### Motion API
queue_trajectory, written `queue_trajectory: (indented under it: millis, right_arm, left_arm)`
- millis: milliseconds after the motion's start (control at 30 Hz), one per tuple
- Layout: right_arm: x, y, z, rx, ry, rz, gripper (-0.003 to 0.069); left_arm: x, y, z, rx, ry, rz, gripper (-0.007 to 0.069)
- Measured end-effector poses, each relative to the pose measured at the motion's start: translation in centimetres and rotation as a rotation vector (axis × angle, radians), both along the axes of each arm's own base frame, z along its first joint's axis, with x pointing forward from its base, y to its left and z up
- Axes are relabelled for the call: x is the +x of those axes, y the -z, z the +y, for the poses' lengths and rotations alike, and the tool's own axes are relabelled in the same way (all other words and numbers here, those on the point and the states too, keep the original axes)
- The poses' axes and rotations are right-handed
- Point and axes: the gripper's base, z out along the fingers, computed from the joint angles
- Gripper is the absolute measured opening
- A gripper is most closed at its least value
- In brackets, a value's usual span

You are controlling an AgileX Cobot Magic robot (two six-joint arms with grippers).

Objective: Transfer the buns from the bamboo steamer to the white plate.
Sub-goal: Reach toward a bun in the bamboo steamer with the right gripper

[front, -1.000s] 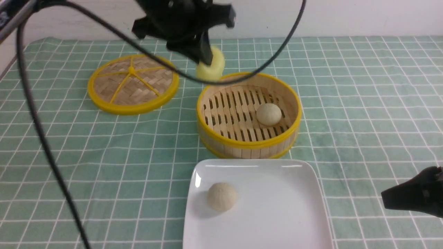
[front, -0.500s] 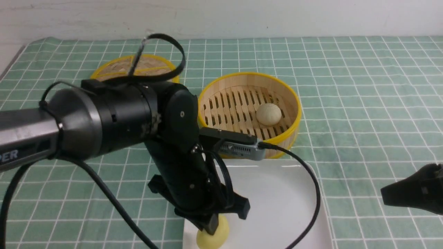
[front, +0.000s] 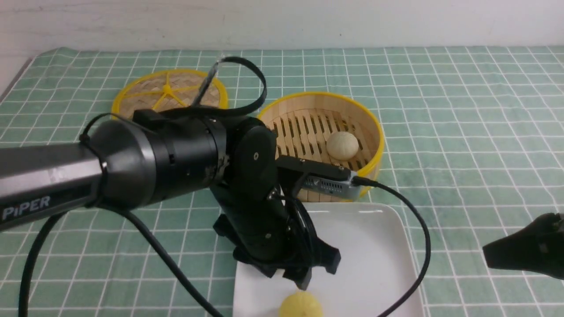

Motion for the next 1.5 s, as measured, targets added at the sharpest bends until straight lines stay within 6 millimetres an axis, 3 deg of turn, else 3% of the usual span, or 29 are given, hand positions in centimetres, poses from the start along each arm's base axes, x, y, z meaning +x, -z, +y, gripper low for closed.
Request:
queue_trajectory:
  millis: [33,200,267,367,467,600,633,700,800,967,1067,1167,1300,1467,1500]
  right_arm:
    - [0.0,0.0,0.0,0.001,0.0,-0.001,0.0146]
    - [0.3,-0.5,1.2,-0.035,-0.091,-0.02,0.0037]
    - [1.0,-1.4,1.9,-0.056,-0.122,-0.034,-0.0001]
    - [2.4,-2.8,3.0,-0.094,-0.138,-0.046,-0.0005]
    - [5.4,-3.8,5.4,-0.163,-0.135,-0.066,0.0001]
    - [9.2,-3.1,8.2,-0.247,-0.112,-0.079,0.0011]
    - [11.0,-2.4,9.6,-0.288,-0.103,-0.094,0.0025]
    - [12.7,-1.6,10.9,-0.332,-0.102,-0.115,0.0051]
    - [16.0,-0.4,12.8,-0.378,-0.08,-0.146,0.0121]
    - [20.3,1.2,14.1,-0.413,-0.002,-0.203,0.0258]
    - [22.2,3.3,14.8,-0.421,0.017,-0.207,0.033]
    - [23.4,6.0,15.3,-0.439,0.015,-0.183,0.0353]
    - [23.9,8.7,15.5,-0.477,-0.004,-0.145,0.029]
    - [23.8,7.6,15.5,-0.472,-0.003,-0.154,0.0044]
    - [23.6,6.7,15.3,-0.47,-0.004,-0.156,0.0022]
  left_arm:
    - [0.0,-0.2,0.0,0.003,0.003,-0.006,0.0374]
    - [1.6,-6.8,2.3,0.167,0.05,-0.275,0.007]
    - [2.0,-8.4,3.6,0.235,0.028,-0.324,0.003]
    - [2.9,-9.9,6.6,0.318,-0.055,-0.343,0.0015]
    - [4.3,-10.4,10.6,0.347,-0.194,-0.3,0.0015]
    - [5.5,-10.1,14.0,0.284,-0.341,-0.214,0.0015]
    - [5.8,-10.0,15.1,0.246,-0.384,-0.178,0.0015]
    - [6.0,-10.0,15.9,0.219,-0.395,-0.155,0.0015]
    - [6.1,-9.9,16.3,0.197,-0.37,-0.141,0.0015]
    - [6.1,-9.9,16.2,0.186,-0.353,-0.135,0.0015]
    - [6.1,-9.9,16.1,0.176,-0.352,-0.144,0.0018]
    - [6.1,-9.9,16.0,0.171,-0.352,-0.143,0.002]
    - [6.1,-9.9,16.0,0.166,-0.352,-0.133,0.0022]
    - [6.0,-9.9,16.0,0.165,-0.351,-0.127,0.0022]
    - [6.0,-9.9,16.0,0.164,-0.352,-0.126,0.0022]
